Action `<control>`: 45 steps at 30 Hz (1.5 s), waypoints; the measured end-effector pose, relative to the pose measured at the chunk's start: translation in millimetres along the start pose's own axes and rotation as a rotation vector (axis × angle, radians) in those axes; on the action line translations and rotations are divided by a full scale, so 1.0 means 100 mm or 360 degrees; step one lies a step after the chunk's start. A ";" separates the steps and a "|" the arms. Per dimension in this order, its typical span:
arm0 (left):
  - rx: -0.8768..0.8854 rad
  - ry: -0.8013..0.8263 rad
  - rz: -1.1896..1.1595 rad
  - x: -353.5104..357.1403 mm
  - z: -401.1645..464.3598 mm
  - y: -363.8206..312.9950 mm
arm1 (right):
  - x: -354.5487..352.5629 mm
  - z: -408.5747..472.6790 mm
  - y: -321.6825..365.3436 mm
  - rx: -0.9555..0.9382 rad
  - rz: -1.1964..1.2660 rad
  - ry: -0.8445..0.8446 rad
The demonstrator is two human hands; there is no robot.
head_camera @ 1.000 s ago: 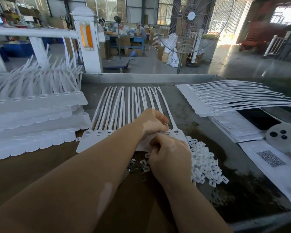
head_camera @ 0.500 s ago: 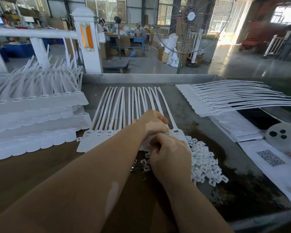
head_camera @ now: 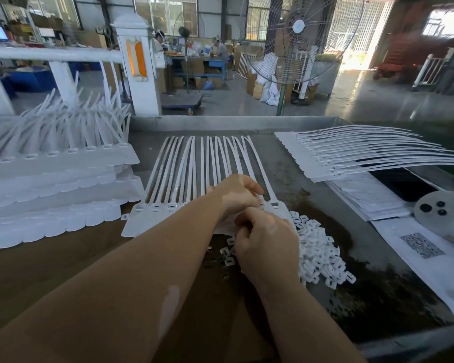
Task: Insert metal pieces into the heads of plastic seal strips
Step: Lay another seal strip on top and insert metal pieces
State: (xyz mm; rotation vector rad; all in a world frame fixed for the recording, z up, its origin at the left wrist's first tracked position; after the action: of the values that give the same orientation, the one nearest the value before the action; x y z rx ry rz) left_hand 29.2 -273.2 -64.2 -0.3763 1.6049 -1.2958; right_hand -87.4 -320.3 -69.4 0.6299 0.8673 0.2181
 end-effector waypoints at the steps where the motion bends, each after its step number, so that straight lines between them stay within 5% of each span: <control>1: 0.0024 0.0003 -0.0012 -0.02 -0.02 -0.01 | -0.01 0.00 0.00 0.0003 0.0000 -0.0010; 10: 0.0316 -0.0289 0.0297 -0.35 -0.52 -0.12 | -0.04 0.00 0.01 -0.0001 0.0106 -0.0088; 25: 0.0455 0.0082 0.1117 -0.28 -1.01 0.07 | -0.01 0.00 -0.01 0.0031 0.0109 0.0128; 31: 0.0448 0.0149 0.0839 -0.30 -1.02 0.09 | -0.01 -0.01 -0.01 0.0020 0.0118 0.0140; 39: 0.0428 -0.0419 0.0269 -0.37 -0.99 0.13 | 0.00 -0.02 0.01 -0.0113 0.0182 0.0157; 45: 0.0465 -0.0402 0.0183 -0.34 -1.01 0.13 | 0.02 -0.03 0.00 -0.0213 0.0205 0.0195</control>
State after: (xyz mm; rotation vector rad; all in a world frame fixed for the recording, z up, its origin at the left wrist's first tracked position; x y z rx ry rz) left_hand -35.0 -187.2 -65.9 -0.2507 1.1898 -1.3150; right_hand -88.4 -318.0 -72.8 0.5515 0.9223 0.4315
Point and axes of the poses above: each hand's wrist, its own z-axis towards the middle knuckle, its own x-axis out of the palm, y = z × x, the point moved 3 cm from there along z, towards the middle knuckle, and after that the axes turned 12 degrees about x, right-handed, at the moved point
